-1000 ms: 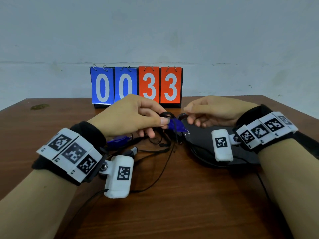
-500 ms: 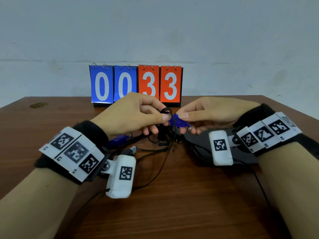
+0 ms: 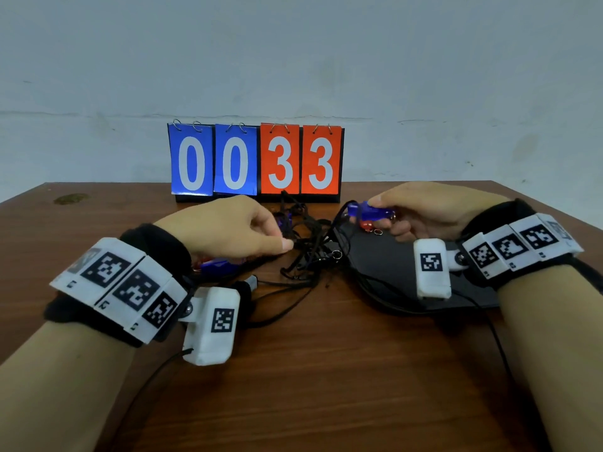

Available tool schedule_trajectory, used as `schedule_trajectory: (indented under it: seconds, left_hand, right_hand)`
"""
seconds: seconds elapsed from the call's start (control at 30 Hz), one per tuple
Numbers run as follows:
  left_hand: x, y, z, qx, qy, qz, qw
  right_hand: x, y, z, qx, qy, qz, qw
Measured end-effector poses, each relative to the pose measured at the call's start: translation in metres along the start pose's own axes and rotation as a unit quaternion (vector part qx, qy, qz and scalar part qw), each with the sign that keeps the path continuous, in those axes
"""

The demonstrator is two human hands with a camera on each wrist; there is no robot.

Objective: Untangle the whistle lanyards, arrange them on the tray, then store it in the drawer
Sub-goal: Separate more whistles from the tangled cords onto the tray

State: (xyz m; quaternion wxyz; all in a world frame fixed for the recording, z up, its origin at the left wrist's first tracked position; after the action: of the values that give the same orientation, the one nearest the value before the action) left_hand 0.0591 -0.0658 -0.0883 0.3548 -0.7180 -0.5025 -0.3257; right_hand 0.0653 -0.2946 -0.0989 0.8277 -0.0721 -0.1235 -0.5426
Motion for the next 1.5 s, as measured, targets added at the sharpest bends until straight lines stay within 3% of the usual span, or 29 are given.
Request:
schedule_trajectory:
  seconds: [0.2,0.3,0.43,0.57,0.8,1.03,1.23,1.5]
  left_hand:
    - [-0.007,0.001,0.021,0.067,0.082,0.056,0.993]
    - [-0.014,0.0,0.028,0.09,0.096,0.087,0.987]
    - [-0.02,-0.004,0.031,0.109,0.11,0.119,0.981]
    - [-0.021,-0.006,0.03,0.107,0.118,0.128,0.979]
    - [-0.022,-0.007,0.023,0.088,0.11,0.127,0.982]
    - [-0.021,-0.006,0.022,0.078,0.131,0.118,0.981]
    - [-0.011,-0.004,0.008,0.028,0.091,0.068,0.993]
    - [-0.013,-0.014,-0.02,-0.096,-0.081,0.098,0.987]
  right_hand:
    - [0.024,-0.003,-0.016,-0.042,0.042,-0.086,0.994]
    - [0.025,-0.004,-0.026,-0.08,0.03,-0.085,0.993]
    - [0.025,-0.005,-0.023,-0.078,0.0,-0.076,0.994]
    - [0.033,-0.004,-0.02,-0.064,-0.032,-0.105,0.992]
    - [0.07,-0.008,-0.026,-0.057,-0.042,-0.243,0.967]
    - [0.089,-0.011,-0.051,-0.091,-0.053,-0.257,0.961]
    - [0.097,-0.007,-0.07,-0.097,-0.048,-0.254,0.961]
    - [0.103,-0.004,-0.077,-0.119,-0.164,-0.232,0.951]
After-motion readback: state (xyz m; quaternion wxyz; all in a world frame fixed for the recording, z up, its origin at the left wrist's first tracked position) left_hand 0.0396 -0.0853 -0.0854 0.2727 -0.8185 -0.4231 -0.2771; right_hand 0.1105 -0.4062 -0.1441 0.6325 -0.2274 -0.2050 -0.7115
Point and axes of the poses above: each hand's wrist, its own y-axis towards the middle knuckle, its own x-axis out of the back of the hand, z = x × y, the point moved 9 cm from there along y, towards the middle knuckle, and after that the axes turned 14 degrees about x, right-handed, at the moved point
